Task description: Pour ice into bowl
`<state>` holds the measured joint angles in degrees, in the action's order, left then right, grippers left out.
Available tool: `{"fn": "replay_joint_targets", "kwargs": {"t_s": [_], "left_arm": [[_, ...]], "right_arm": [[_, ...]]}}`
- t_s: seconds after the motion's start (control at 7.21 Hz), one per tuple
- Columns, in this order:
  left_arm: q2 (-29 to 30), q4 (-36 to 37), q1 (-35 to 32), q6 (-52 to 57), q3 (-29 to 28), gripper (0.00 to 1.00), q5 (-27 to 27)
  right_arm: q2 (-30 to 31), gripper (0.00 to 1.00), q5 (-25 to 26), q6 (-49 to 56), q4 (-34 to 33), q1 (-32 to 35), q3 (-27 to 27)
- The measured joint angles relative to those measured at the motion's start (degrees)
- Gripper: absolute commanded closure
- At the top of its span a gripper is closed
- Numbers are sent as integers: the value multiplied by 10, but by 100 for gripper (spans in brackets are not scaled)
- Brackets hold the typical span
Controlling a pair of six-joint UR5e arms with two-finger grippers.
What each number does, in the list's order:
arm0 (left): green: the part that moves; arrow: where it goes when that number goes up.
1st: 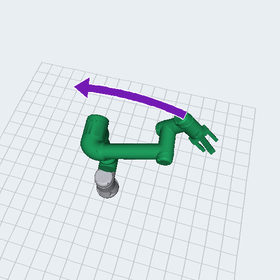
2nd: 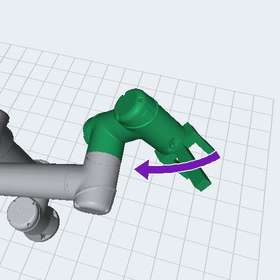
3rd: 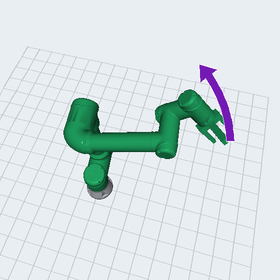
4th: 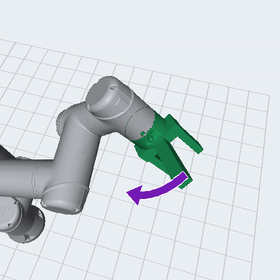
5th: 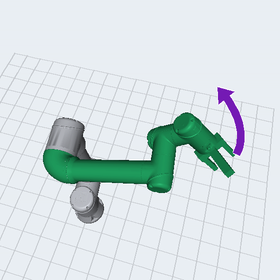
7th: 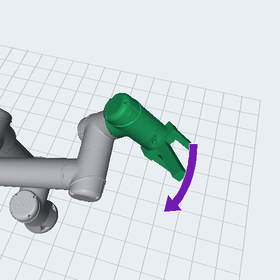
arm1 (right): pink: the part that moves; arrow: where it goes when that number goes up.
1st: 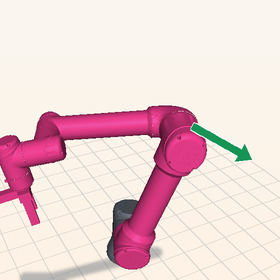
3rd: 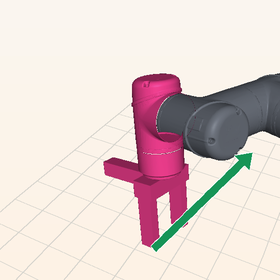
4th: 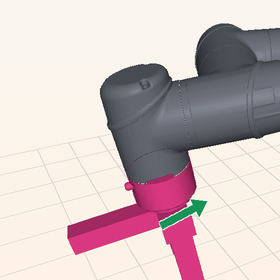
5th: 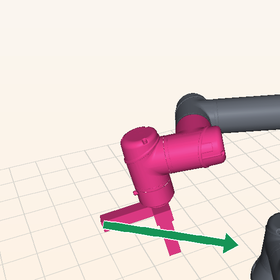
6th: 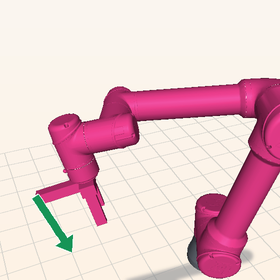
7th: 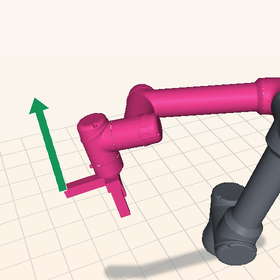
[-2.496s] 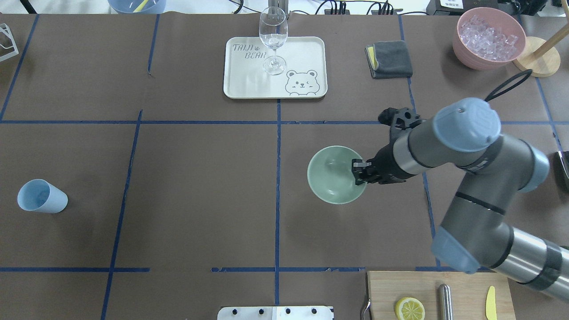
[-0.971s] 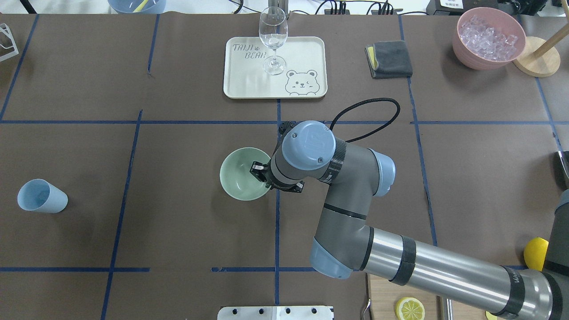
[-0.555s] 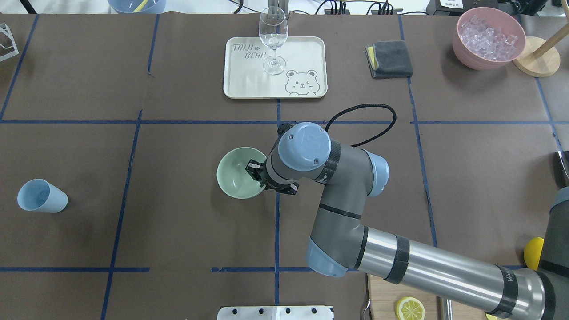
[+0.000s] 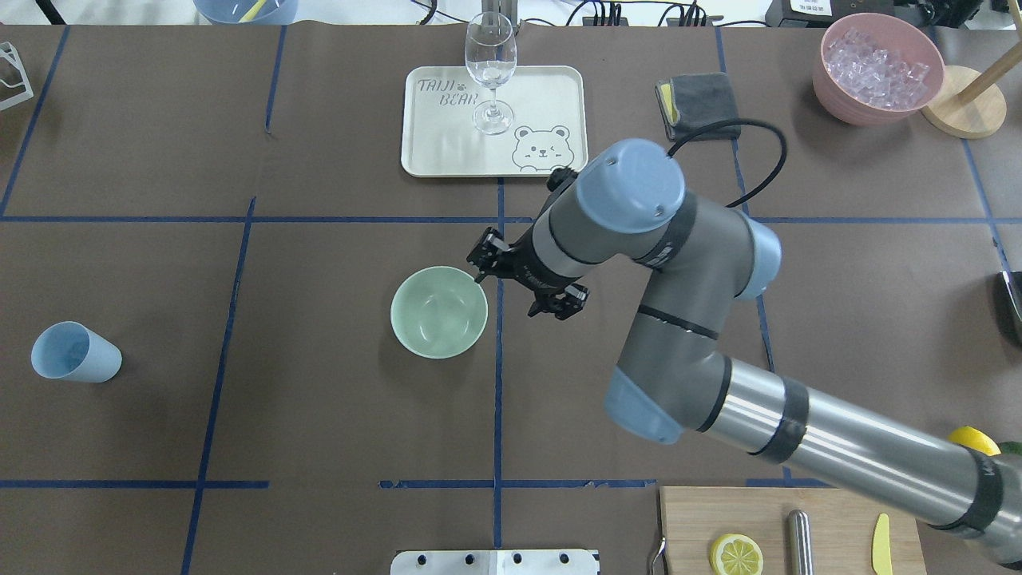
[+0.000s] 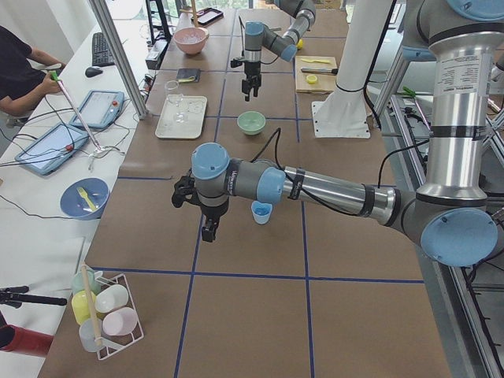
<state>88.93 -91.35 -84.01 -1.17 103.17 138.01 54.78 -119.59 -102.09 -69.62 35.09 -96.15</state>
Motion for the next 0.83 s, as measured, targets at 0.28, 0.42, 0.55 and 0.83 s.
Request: {"fn": "replay_joint_targets", "kwargs": {"t_s": [0.28,0.42,0.55,0.83], "left_arm": [[-5,-103,73,-137,17,0,7],[-26,-210,106,-240,26,0,4],[-72,-351,141,-358,37,0,-29],[-190,-580,247,-524,71,0,-181]], "right_arm": [[126,0,-72,83,2,91,-88],[195,0,-92,163,3,129,-118],[260,0,-110,253,5,170,-135],[342,0,-130,385,6,239,-144]]}}
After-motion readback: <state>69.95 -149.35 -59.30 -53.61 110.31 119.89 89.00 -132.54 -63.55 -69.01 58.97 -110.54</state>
